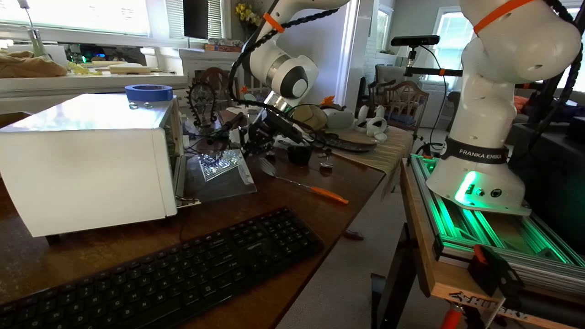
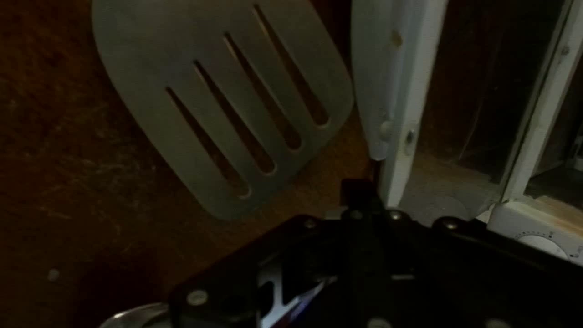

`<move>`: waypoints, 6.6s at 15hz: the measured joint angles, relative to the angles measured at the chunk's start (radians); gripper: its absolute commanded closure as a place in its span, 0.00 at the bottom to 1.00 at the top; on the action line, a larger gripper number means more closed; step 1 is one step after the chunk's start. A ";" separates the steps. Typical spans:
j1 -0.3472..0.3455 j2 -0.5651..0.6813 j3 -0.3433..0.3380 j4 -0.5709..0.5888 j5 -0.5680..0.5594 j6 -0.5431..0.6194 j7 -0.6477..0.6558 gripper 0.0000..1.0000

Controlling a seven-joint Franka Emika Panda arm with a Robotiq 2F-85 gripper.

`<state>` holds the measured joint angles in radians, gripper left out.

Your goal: Close the oven door.

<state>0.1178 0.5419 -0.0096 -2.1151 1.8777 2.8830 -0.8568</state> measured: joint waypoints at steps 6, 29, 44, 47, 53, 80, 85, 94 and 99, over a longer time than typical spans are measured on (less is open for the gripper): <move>0.001 -0.070 0.000 -0.008 0.048 0.000 -0.085 1.00; 0.038 -0.240 0.024 0.007 0.136 0.006 -0.267 1.00; 0.038 -0.230 0.030 0.034 0.155 -0.008 -0.281 1.00; 0.038 -0.218 0.032 0.042 0.155 -0.014 -0.281 1.00; 0.041 -0.215 0.034 0.067 0.155 -0.015 -0.299 1.00; 0.004 -0.459 0.089 -0.254 -0.107 0.219 0.085 1.00; -0.001 -0.397 0.079 -0.166 -0.102 0.197 0.049 1.00; -0.004 -0.270 0.076 -0.061 -0.096 0.141 0.017 1.00; -0.004 -0.223 0.076 0.000 -0.073 0.112 -0.028 1.00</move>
<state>0.1136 0.3189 0.0662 -2.1153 1.8045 2.9954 -0.8850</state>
